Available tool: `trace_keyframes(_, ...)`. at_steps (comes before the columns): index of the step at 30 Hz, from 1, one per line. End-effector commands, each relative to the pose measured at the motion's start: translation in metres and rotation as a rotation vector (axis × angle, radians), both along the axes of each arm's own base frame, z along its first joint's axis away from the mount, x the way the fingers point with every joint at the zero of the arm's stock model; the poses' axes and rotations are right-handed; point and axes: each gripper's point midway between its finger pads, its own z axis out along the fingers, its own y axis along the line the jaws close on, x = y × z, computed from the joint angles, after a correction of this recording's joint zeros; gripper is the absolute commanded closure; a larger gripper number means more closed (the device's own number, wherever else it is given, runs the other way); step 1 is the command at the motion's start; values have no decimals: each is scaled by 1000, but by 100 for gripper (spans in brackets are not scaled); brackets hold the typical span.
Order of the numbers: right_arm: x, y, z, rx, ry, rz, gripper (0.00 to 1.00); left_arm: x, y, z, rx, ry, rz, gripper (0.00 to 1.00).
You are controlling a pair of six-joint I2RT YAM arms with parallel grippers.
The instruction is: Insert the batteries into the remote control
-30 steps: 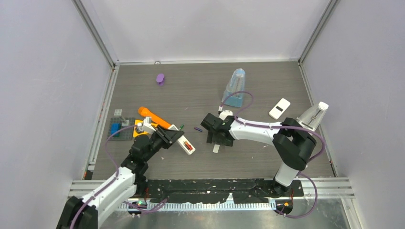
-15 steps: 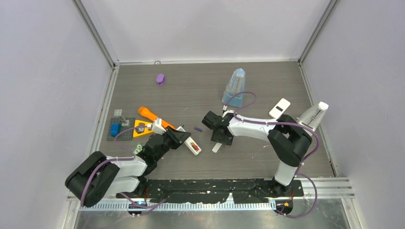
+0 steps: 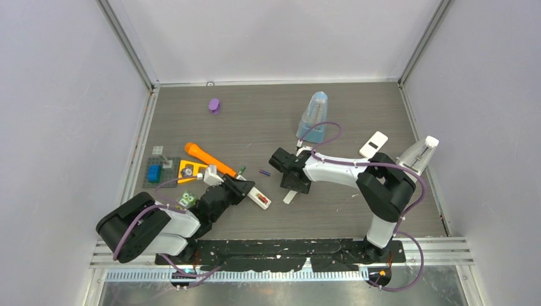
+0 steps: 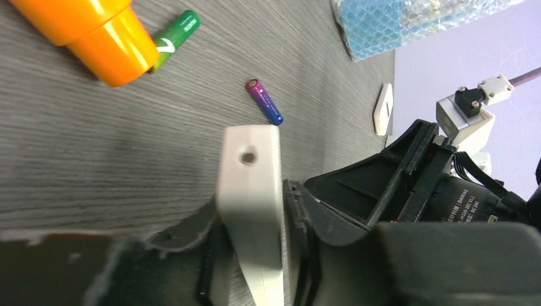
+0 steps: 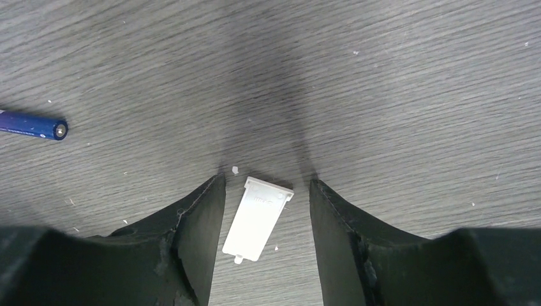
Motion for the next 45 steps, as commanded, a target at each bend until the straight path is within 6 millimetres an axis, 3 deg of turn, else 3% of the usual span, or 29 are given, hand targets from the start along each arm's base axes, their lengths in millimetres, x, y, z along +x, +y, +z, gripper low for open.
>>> trace_keyframes(1,-1,-4,-7,-19,20,-25,43,6,11,10,-32,-52,92,64)
trace_keyframes(10,-4,-2,-8,-8,34,-23,42,-6,27,-14,-18,44,171,34)
trace_keyframes(16,-10,-3,-6,13,47,-34,42,-19,41,-29,13,154,224,25)
trace_keyframes(19,-13,-3,-8,23,61,-47,42,-25,49,-27,72,243,272,21)
trace_keyframes(22,-17,-4,-12,21,81,-61,42,-36,66,-28,111,310,323,19)
trace_keyframes(27,-23,-7,-21,7,113,-82,44,-48,78,-27,86,346,348,18)
trace_keyframes(35,-29,-11,-29,-6,135,-103,50,-48,85,-11,65,294,351,19)
trace_keyframes(42,-32,-8,-20,5,164,-103,43,-46,83,-1,65,261,337,19)
trace_keyframes(45,-36,-8,-19,-24,204,-101,45,-44,83,2,70,252,336,19)
